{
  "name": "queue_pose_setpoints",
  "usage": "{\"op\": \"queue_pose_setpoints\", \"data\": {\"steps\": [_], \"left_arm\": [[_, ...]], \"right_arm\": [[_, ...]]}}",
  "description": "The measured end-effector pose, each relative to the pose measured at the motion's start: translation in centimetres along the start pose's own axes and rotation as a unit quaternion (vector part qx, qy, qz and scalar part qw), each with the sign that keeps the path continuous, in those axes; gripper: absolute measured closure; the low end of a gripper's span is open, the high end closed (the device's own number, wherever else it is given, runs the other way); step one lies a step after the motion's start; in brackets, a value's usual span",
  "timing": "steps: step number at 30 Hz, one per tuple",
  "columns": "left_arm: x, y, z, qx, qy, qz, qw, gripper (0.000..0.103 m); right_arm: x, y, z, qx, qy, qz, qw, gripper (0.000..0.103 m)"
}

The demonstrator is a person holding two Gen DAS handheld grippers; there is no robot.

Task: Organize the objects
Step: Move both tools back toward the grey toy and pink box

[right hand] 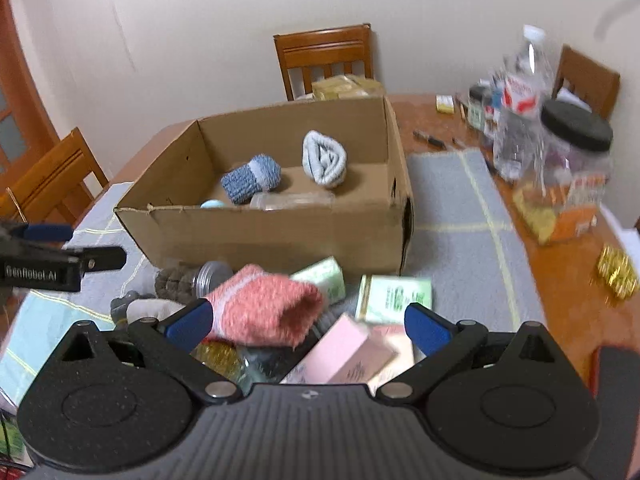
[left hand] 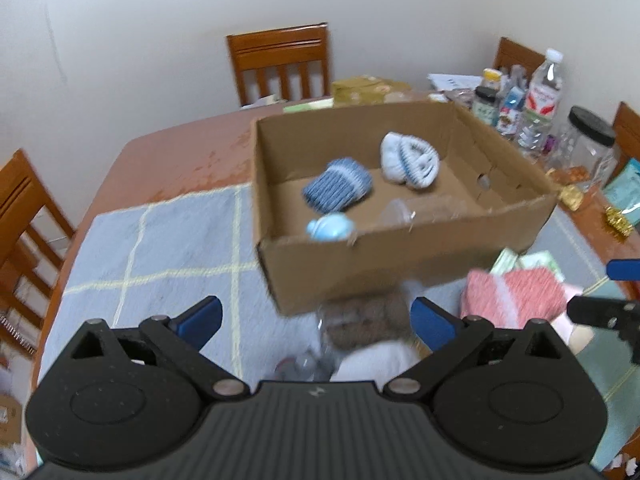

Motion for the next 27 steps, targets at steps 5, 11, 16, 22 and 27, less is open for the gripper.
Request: {"op": "queue_pose_setpoints", "data": {"steps": [5,11,16,22,27], "left_arm": [[-0.1,-0.4,3.4,0.030,0.022,0.009,0.9992,0.003],[-0.2,-0.4,5.7,0.068,0.042,0.020,0.9966,0.003],[-0.2,-0.2,6.2,0.083,0.050,0.019,0.9951,0.003],[-0.2,0.2,6.9,0.084,0.059,0.010,0.9947,0.003],[-0.4,1.0,7.3,0.091,0.064,0.011,0.9937,0.003]], "right_arm": [[-0.5,-0.9,1.4,0.003,0.014,0.002,1.000,0.000],[-1.3,-0.8,1.3,0.030,0.022,-0.005,0.999,0.000],[-2.4,-0.3,0.8,0.051,0.027,-0.014,0.998,0.000],[-3.7,0.0,0.8,0.054,0.040,-0.028,0.997,0.000],[-3.5,-0.1,2.0,0.046,0.058,-0.035,0.997,0.000]]}}
Point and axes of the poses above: each gripper's, at about its wrist camera, not at the fingertips, and x roughly against the way its jaws point, y to its left, z to its underside, the point moved 7 cm from there along -x, roughly the way its jaws point, and after that the axes turned 10 degrees about -x, right-handed, at the moved point
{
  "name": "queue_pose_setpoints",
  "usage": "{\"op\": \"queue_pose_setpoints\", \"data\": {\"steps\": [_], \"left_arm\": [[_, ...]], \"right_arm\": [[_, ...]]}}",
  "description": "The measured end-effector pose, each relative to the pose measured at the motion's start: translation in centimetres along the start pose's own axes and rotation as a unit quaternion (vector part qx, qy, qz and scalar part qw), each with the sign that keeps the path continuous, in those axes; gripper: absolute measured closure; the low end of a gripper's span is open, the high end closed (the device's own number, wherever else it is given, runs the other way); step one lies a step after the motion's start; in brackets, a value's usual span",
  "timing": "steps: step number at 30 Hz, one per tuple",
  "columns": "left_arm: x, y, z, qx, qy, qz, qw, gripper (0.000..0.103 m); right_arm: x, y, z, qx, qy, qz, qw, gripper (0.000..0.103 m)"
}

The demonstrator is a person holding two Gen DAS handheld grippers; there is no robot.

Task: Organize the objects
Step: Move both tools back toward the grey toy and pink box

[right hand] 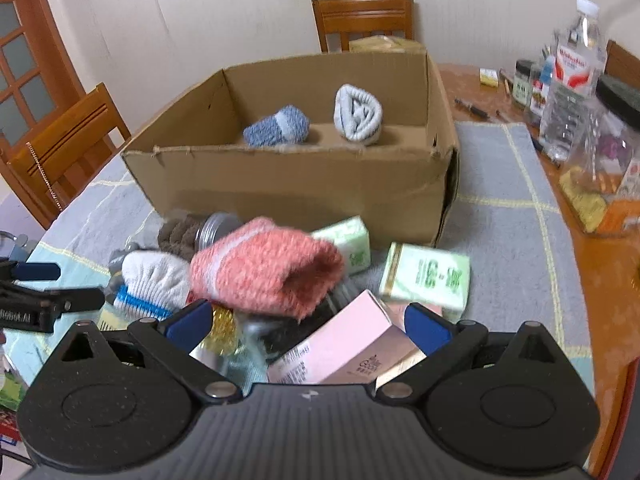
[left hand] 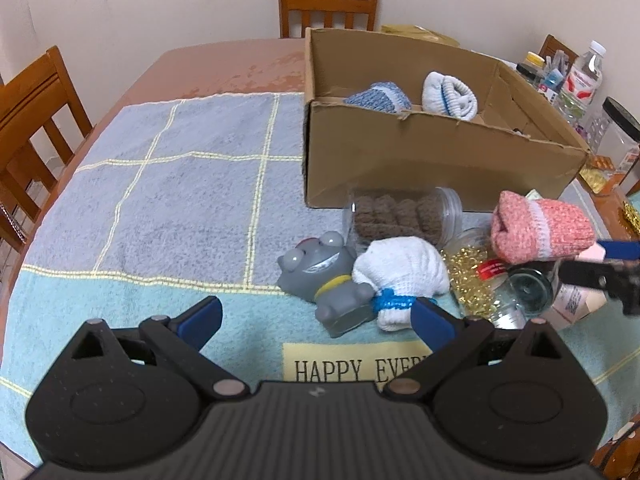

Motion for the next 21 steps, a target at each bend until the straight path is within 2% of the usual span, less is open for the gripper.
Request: {"op": "queue_pose_setpoints", "data": {"steps": [11,21], "left_arm": [[-0.4,0.6,-0.2,-0.014,-0.005,0.010,0.9998,0.003],[-1.2,0.6,0.3,-0.076,-0.005,0.050,0.9959,0.003]], "right_arm": [[0.4,0.2,4.5,-0.017,0.040,0.017,0.999,0.000],[0.1,1.1,6.5,-0.024,0.057,0.025,0.998,0.000]]}}
Point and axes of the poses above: each gripper's, at about its wrist camera, not at the fingertips, and x roughly against the way its jaws point, y to its left, z to its underside, the point moved 7 cm from there along -x, roughly the way its jaws point, and after that the axes turned 10 degrees about -x, right-handed, at the moved point
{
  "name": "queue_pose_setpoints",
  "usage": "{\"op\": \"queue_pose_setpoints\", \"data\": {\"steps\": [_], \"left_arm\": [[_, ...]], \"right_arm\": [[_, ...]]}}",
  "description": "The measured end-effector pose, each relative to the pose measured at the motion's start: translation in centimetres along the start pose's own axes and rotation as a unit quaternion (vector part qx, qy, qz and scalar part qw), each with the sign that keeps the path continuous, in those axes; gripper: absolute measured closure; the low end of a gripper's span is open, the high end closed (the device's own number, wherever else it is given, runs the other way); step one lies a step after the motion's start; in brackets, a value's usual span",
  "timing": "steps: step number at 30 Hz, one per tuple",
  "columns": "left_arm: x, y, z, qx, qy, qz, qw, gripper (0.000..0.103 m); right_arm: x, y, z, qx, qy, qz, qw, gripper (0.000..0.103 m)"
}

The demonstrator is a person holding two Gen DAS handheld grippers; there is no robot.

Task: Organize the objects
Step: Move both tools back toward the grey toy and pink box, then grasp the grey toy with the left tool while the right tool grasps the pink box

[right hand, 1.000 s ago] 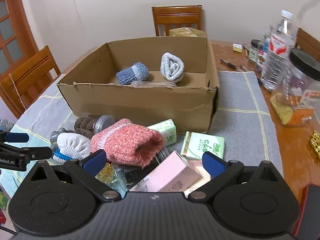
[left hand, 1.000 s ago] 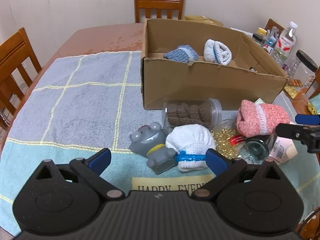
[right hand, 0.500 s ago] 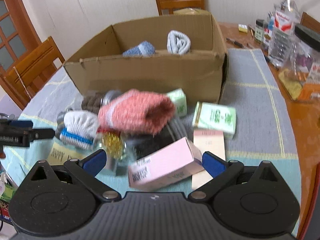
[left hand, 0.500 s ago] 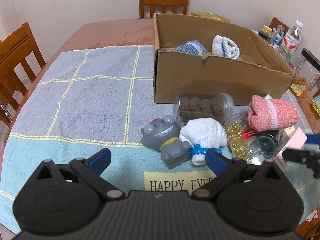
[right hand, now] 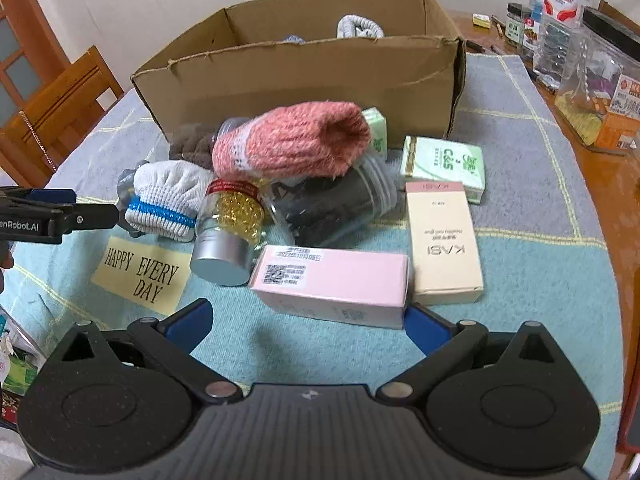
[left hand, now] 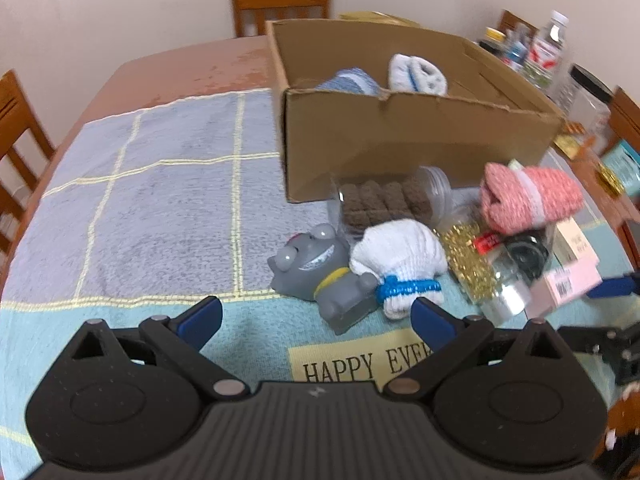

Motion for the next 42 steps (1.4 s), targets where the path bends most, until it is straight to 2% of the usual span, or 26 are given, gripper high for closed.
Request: {"op": "queue_pose_setpoints", "data": {"steps": [7,12,21,25,34,42], "left_arm": [[-1.1,0.4,0.5,-0.107,-0.001,0.016,0.9941,0.003],[-2.4,0.9,0.6,-0.154,0.002,0.029,0.9877,0.003],[-5.0,0.9,0.2,-0.205,-0.002,0.093,0.9745,0.003],[-5.6,0.9,-0.2,-0.212,-0.014,0.133,0.9681,0.005],[-6.1,-0.4,-0.8,-0.278,-0.039,0.181,0.9427,0.009],[-5.3,-1.0,-1.1,-0.280,-0.043,0.187,0.9405,0.026]], "right_arm": [[-0.5,0.4,0.3,-0.004,0.004,0.013,1.000,0.000],[-0.9,0.3,0.3,-0.016,0.006,0.026,1.000,0.000],[-1.5,0.5,0.5,-0.027,0.006,0.063,0.998,0.000],[-1.8,0.6,0.7,-0.036,0.006,0.074,0.997,0.000],[-2.1,0.7,0.5,-0.048,0.001,0.094,0.994,0.000],[-2.5,0.7,-0.1,-0.060,-0.005,0.104,0.993,0.000]]}}
Point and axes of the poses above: each gripper's, at about its wrist camera, not at the fingertips, and x roughly against the way its jaws point, y to its left, z to its underside, the point moved 7 cm from there along -x, roughly the way its jaws point, and after that the axes turned 10 degrees about -x, right-handed, at the moved point
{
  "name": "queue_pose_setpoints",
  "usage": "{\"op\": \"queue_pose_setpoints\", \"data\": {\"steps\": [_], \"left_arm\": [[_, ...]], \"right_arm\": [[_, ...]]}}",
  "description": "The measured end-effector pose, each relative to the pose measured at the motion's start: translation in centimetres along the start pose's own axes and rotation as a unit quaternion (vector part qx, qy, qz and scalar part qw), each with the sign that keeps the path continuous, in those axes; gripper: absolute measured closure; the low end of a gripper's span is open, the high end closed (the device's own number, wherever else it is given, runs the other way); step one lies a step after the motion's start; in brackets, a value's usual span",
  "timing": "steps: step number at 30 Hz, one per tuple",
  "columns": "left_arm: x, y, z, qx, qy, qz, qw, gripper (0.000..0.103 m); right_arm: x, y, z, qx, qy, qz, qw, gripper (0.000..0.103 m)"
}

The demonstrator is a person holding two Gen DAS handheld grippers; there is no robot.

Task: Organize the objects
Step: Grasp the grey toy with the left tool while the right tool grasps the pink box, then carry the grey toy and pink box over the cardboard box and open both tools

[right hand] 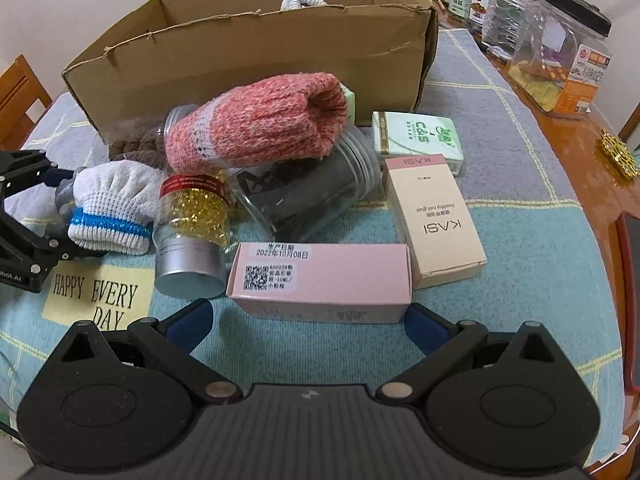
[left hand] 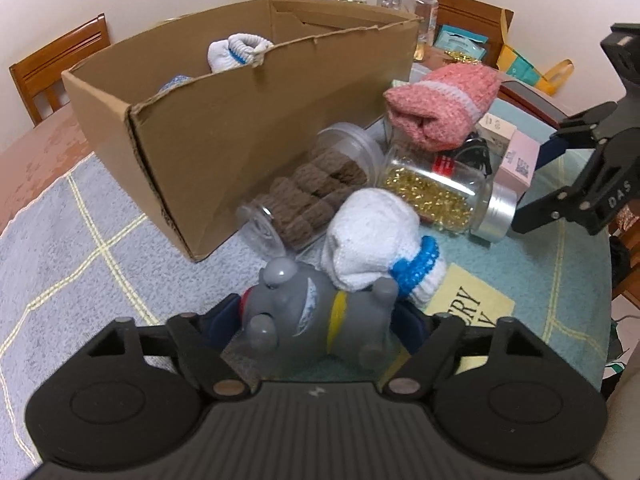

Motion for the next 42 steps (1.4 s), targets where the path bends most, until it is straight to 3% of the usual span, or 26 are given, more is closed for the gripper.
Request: {"op": "queue_pose_setpoints", "data": {"steps": [9,18,42], "left_arm": [[0.2,0.0,0.2,0.021,0.006,-0.010,0.9997,0.027],[0.4,-0.2,0.2,0.046,0.018,-0.022,0.9985,0.027],[3.3,-1.3,-0.7,0.115,0.050,-0.070,0.9896,0.029]], "right_arm": [[-0.3,0.1,-0.5,0.010,-0.002,0.020,1.000,0.000],[0.0,-0.5,-0.9,0.012,-0.002,0.024,1.000,0.014],[4.2,-2.1,-2.4,0.024,-0.024,-0.025,0.999,0.017]]}}
Point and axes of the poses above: each gripper's, at about its wrist camera, not at the fingertips, and x roughly against the way its jaws point, y to its left, z to its underside, the point moved 7 cm from there along -x, roughly the way its jaws point, and after that the axes turned 10 degrees about -x, right-handed, at the moved point
